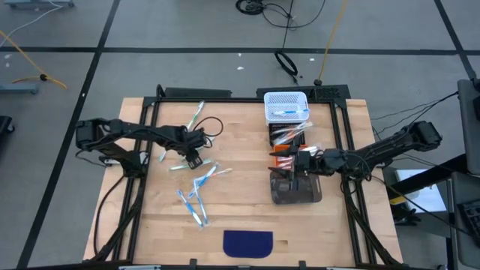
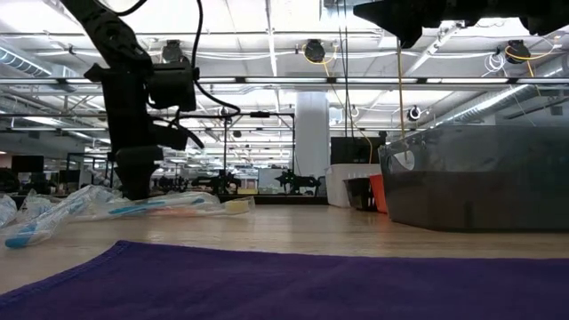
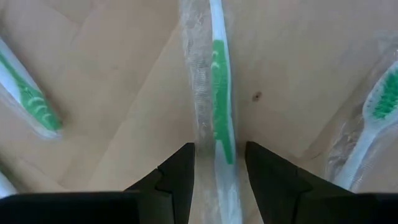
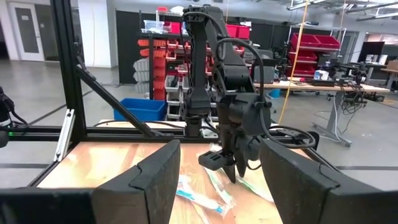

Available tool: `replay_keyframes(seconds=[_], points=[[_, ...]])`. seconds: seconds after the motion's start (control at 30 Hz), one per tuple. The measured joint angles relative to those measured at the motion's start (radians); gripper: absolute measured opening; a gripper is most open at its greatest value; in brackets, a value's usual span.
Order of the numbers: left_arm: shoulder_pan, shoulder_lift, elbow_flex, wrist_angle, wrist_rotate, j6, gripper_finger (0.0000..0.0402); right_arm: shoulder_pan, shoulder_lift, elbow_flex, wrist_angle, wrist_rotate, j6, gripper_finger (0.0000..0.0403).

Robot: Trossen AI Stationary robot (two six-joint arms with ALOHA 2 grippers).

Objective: Pick & Place Toothbrushes
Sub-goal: Put the green toothbrush into the black transparent bin

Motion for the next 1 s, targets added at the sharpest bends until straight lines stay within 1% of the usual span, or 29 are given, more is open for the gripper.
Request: replay_keyframes(seconds=[0.1, 0.17, 0.23, 0.3, 0.33, 0.37, 0.47, 0.53, 0.77, 0.9, 1.0], points=[[0.002, 0.0, -0.009, 0.0, 0.003, 0.0, 0.0143, 0.0, 0.0, 0.0, -0.001, 0.0, 0.0, 0.0212], [0.002, 0.001, -0.009, 0.004, 0.008, -0.002, 0.0125, 0.0, 0.0, 0.0, -0.002, 0.0, 0.0, 0.0212], [0.001, 0.001, -0.009, 0.012, 0.014, -0.009, 0.009, 0.0, 0.0, 0.0, -0.002, 0.0, 0.0, 0.0212], [0.0, 0.002, -0.009, 0.017, 0.02, -0.014, 0.004, 0.0, 0.0, 0.0, -0.005, 0.0, 0.0, 0.0212], [0.0, 0.002, -0.008, 0.016, 0.019, -0.016, 0.0022, 0.0, 0.0, 0.0, -0.006, 0.0, 0.0, 0.0212], [0.0, 0.002, -0.004, 0.015, 0.017, -0.019, 0.0015, 0.0, 0.0, 0.0, -0.006, 0.0, 0.002, 0.0212], [-0.009, 0.005, 0.012, 0.01, 0.006, -0.022, 0.0016, 0.0, 0.0, 0.0, -0.008, 0.0, 0.026, 0.0212], [-0.018, 0.008, 0.028, 0.003, -0.011, -0.015, 0.001, 0.0, 0.0, 0.0, -0.015, 0.0, 0.026, 0.0212], [-0.074, 0.007, 0.112, 0.024, -0.029, 0.002, 0.0006, 0.0, 0.0, -0.001, -0.065, 0.001, 0.064, 0.0212], [-0.114, 0.006, 0.165, 0.096, -0.03, 0.013, 0.0008, 0.0, 0.0, -0.001, -0.066, 0.001, 0.065, 0.0212], [-0.148, 0.006, 0.201, 0.164, -0.039, 0.049, 0.0005, 0.0, 0.0, -0.001, -0.068, 0.001, 0.065, 0.0212]])
